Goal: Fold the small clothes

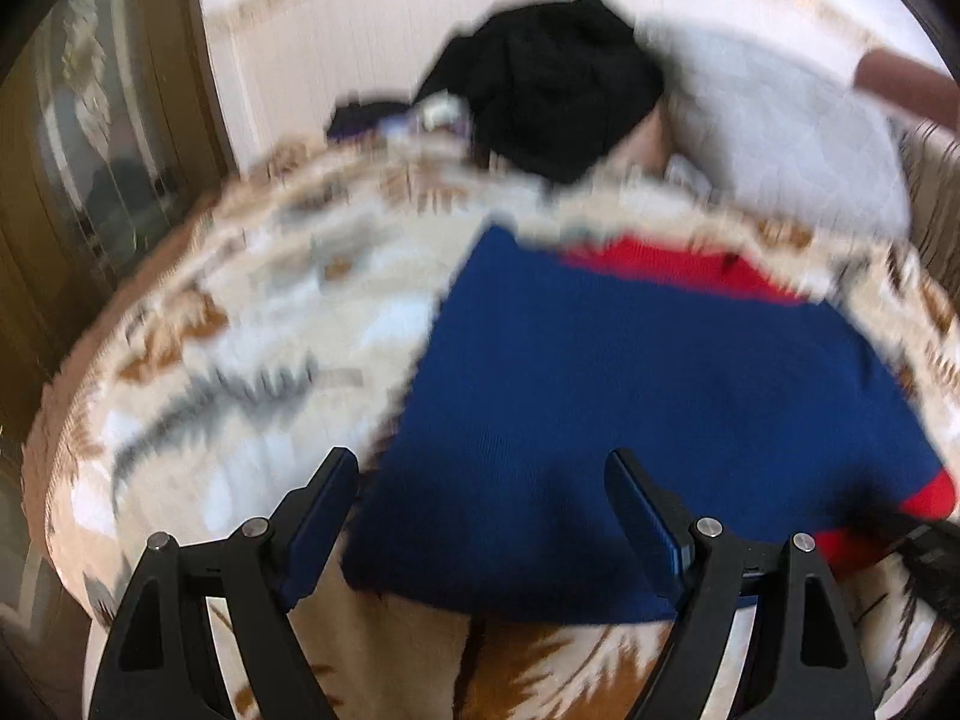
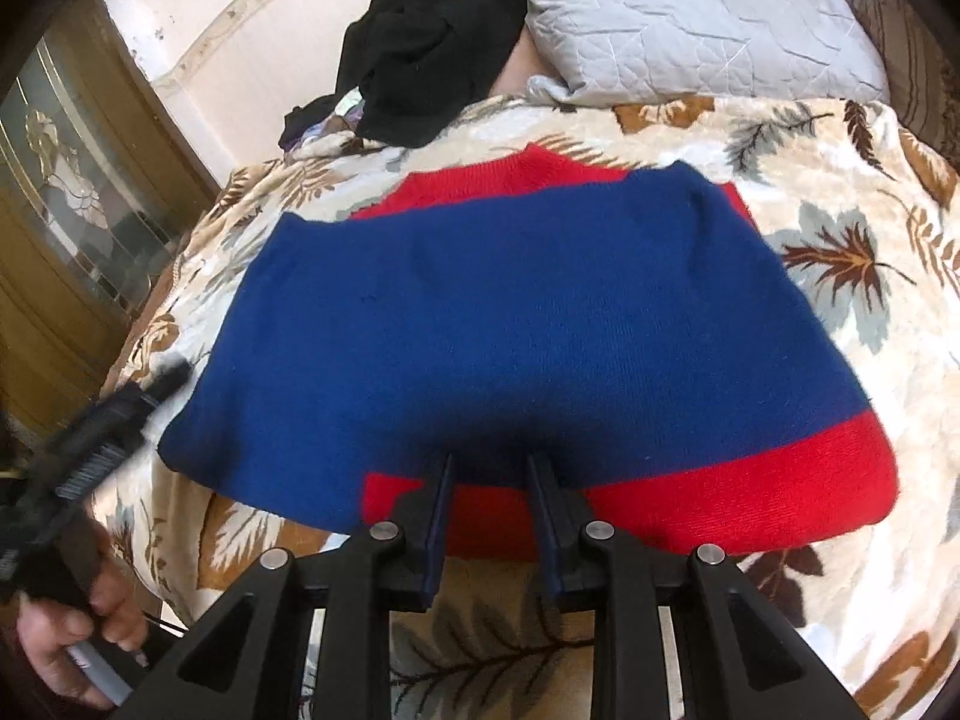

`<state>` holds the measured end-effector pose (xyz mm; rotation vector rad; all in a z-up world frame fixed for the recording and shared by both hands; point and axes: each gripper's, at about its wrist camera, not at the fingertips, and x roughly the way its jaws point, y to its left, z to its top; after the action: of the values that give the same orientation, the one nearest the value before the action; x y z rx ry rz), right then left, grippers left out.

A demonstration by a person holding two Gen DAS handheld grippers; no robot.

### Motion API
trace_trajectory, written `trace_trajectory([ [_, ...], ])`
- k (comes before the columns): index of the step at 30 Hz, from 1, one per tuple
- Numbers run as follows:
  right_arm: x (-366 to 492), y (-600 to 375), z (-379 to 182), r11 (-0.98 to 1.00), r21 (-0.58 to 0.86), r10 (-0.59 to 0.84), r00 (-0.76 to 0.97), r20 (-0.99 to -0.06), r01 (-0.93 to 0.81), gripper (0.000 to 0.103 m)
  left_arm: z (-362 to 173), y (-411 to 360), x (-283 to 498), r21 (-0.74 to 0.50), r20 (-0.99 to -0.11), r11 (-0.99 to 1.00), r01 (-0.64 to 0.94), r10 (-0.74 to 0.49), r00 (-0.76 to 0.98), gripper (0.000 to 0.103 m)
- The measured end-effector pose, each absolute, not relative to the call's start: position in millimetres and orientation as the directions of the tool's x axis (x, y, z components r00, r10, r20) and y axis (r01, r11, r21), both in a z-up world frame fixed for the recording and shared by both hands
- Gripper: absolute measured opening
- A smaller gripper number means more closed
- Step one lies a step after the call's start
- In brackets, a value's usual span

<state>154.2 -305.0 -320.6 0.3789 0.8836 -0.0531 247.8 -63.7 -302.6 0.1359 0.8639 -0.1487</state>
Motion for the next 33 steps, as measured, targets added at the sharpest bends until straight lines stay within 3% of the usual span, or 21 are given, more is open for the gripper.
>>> trace_trajectory([
  [3,145,-329,-314,0.901,0.340,0.076,0.676,-0.733,0.269,0.029,-323,-57,258,0.047,-0.819,0.987,0.153,-0.050,0.572,0.085],
  [10,141,-362,-330,0.848,0.393,0.089,0.635,-0.768,0.356,0.029,-329,-45,255,0.004,-0.834,0.991,0.130,-0.069,0.547,0.086],
  [14,129,-357,-312,0.860,0.419,0.109,0.696,-0.709,0.292,0.029,-322,-31,245,-0.064,-0.838,0.992,0.108,-0.112,0.534,0.086],
  [18,126,-346,-301,0.862,0.464,0.172,0.742,-0.648,0.205,0.029,-328,-12,229,-0.240,-0.847,0.969,0.051,-0.235,0.478,0.086],
  [25,151,-294,-302,0.909,0.409,0.230,0.730,-0.643,0.074,0.030,-328,-6,228,-0.348,-0.811,0.937,0.005,-0.304,0.501,0.086],
  [31,177,-263,-337,0.940,0.328,0.207,0.618,-0.759,0.089,0.031,-332,-16,237,-0.245,-0.806,0.969,-0.002,-0.203,0.556,0.086],
  [33,178,-262,-338,0.943,0.321,0.200,0.634,-0.747,0.081,0.031,-332,-19,237,-0.213,-0.806,0.977,0.007,-0.180,0.563,0.086],
])
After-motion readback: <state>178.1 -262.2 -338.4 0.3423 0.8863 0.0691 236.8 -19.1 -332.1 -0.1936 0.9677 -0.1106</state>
